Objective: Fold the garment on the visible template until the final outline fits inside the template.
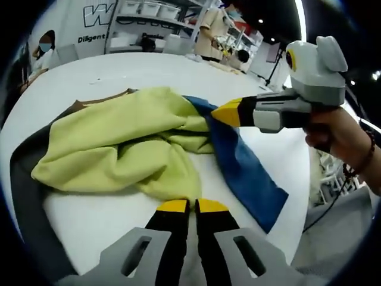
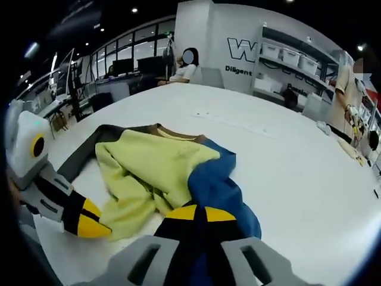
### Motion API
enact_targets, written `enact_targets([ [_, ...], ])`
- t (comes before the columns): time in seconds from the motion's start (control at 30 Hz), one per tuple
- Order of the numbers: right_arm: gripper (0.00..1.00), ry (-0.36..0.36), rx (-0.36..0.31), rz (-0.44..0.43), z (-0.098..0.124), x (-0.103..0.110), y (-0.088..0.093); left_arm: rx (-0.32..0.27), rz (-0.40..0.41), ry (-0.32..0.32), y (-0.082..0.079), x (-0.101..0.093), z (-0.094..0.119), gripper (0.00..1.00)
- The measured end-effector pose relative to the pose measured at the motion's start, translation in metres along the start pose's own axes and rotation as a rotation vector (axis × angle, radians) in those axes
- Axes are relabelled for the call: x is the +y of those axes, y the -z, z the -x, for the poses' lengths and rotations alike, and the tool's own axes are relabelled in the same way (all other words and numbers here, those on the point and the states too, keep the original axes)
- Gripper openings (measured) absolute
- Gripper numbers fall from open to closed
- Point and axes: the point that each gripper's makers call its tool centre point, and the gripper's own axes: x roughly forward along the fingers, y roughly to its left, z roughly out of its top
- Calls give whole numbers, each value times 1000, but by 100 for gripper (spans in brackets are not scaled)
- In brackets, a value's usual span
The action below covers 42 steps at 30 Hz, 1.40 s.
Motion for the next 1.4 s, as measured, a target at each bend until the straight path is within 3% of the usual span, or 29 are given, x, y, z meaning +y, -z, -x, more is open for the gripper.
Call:
enact_targets([
  [0.33,0,7,-28,-43,11,-11,-5,6,-1,-17,0,13,19,0],
  [0.6,0,42,-26,-24,16,-31,-6,4,7,-6,0,15,32,0],
  [0.7,0,75,20,-10,14,-45,1,8,-6,-8,1,16,40,0],
  [0.83,0,88,33,-18,12,-55,2,12,-17,-6,3,19,51,0],
  [1.2,0,158,104,17,11,-96,11,83,-40,-2,29,31,79,0],
  [1.4,0,170,143,40,9,-113,16,126,-55,32,40,35,88,0],
])
